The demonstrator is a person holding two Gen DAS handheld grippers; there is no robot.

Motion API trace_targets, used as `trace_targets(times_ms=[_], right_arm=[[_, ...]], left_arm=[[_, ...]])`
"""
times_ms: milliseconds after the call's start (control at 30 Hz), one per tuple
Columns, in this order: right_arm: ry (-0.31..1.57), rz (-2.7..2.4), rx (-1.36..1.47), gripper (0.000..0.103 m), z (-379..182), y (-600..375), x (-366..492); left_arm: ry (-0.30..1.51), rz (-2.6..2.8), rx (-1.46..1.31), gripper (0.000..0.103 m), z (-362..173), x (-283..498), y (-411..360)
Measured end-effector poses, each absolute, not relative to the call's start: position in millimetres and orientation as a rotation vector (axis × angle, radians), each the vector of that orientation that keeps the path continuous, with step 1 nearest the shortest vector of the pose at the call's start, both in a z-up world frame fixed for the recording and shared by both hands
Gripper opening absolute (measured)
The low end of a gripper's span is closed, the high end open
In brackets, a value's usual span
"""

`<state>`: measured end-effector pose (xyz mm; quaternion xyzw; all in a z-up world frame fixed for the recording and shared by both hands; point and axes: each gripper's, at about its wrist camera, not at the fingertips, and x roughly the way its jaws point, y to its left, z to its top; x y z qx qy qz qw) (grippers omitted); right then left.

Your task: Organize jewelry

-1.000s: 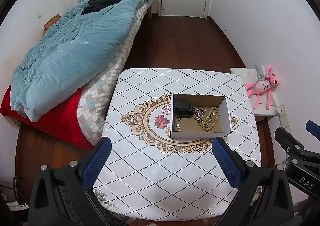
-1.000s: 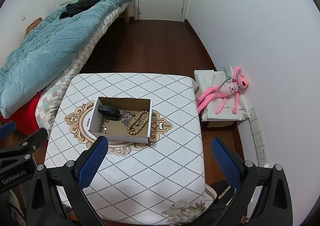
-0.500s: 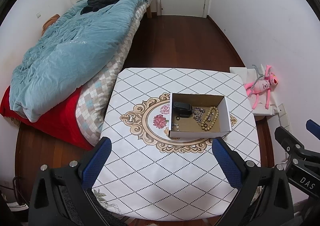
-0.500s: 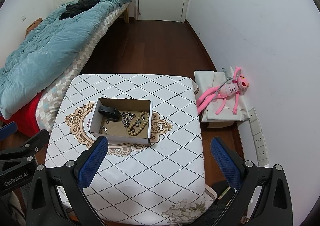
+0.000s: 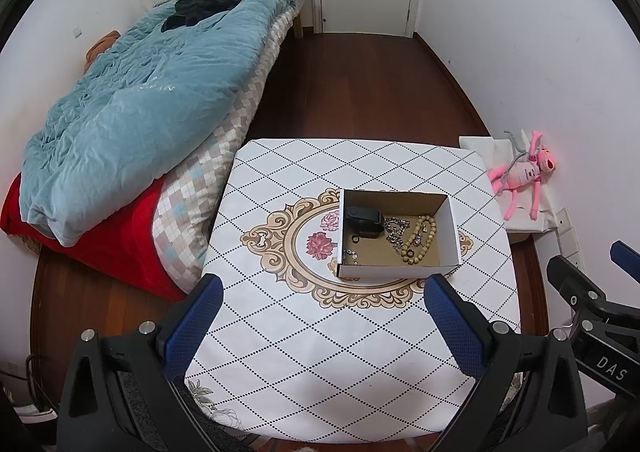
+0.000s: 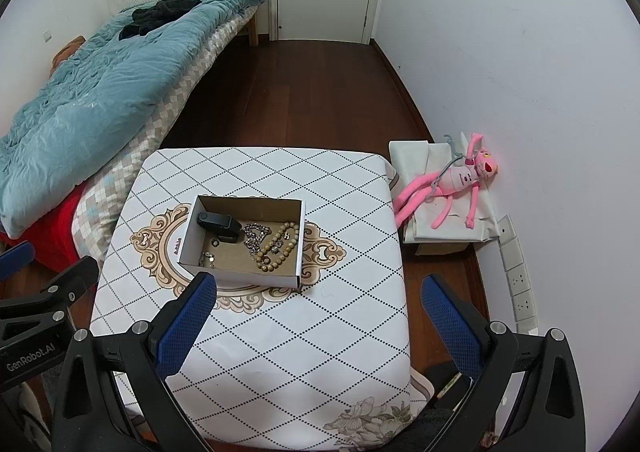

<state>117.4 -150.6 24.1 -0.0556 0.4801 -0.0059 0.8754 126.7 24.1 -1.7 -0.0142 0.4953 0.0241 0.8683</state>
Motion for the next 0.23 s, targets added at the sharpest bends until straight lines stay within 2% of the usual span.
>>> trace_targets(times_ms=[233], right_arm=[[1.004, -0.012, -0.115, 0.103, 23.9, -150.5, 117.4]], left_arm=[[1.029, 0.048, -0.031, 0.102, 1.1, 127.6, 23.7]])
